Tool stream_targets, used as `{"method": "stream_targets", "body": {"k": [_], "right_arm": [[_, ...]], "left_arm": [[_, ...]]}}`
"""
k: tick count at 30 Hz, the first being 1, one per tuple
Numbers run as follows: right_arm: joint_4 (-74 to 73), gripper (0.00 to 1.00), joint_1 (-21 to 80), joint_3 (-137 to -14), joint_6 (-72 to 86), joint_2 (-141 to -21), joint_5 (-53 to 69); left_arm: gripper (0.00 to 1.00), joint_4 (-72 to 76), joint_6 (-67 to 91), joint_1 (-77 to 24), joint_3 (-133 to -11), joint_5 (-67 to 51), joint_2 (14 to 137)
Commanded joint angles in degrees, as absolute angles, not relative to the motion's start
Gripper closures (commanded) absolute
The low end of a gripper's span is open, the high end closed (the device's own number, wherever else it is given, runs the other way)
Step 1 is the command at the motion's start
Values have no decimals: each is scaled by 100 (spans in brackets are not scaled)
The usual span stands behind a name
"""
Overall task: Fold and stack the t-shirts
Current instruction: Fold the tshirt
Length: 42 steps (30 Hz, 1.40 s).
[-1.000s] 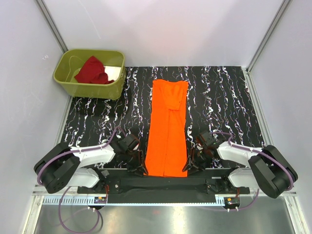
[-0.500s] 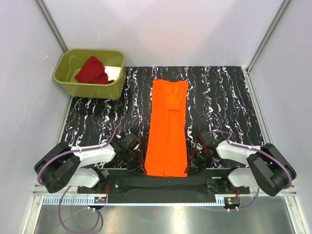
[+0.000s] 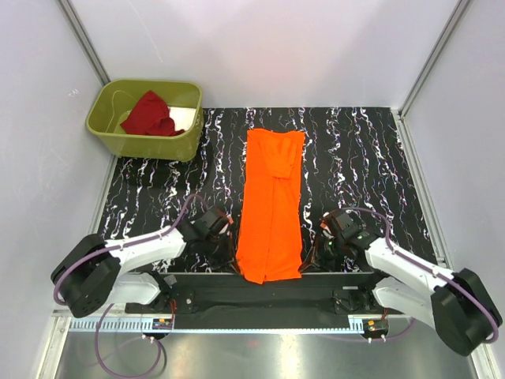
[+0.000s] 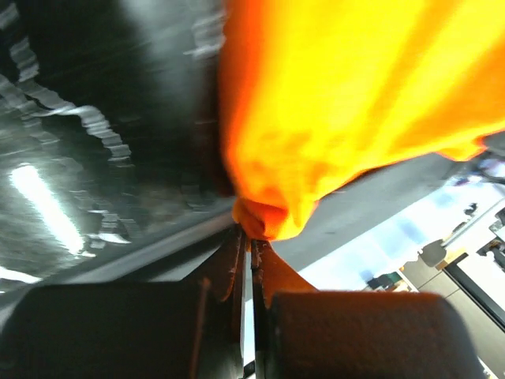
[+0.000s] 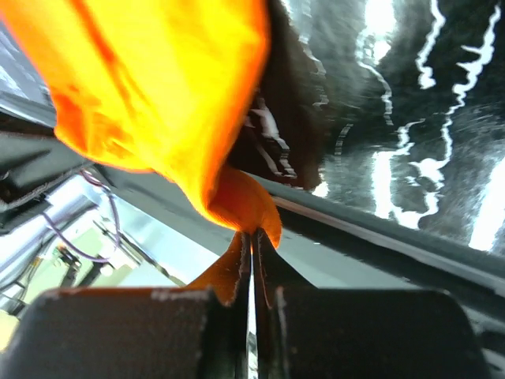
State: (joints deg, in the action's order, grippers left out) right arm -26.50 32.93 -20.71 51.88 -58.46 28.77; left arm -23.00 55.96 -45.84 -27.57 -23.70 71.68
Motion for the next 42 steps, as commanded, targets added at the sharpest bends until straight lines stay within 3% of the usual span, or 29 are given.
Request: {"method": "stream_targets", "body": {"k": [1,13,22,33,42], "right_arm": [[-3006,100,3278,-2443,5572,-5669,2567],[-3664,100,2840,-4104,4528,-7039,2162],[-3858,100,2058,-5360,3683,-8357,2215],[-4130,100,1512,-7039,3103,-9938,2390],[-4394,100,1266,-7866,2927,-10546,2460]], "left_arm": [[100,-2469,5520,-4562,-3504,-2250,6952],[100,-3085,4984,-4105,-5035,-2013,7619],[100,-2997,4421,-3104,-5975,-2268,8639],[100,-3208,3946,-2646,-7320,-2417,10019],[100,-3182,3946,-2320,-7962,-2619,10678]]}}
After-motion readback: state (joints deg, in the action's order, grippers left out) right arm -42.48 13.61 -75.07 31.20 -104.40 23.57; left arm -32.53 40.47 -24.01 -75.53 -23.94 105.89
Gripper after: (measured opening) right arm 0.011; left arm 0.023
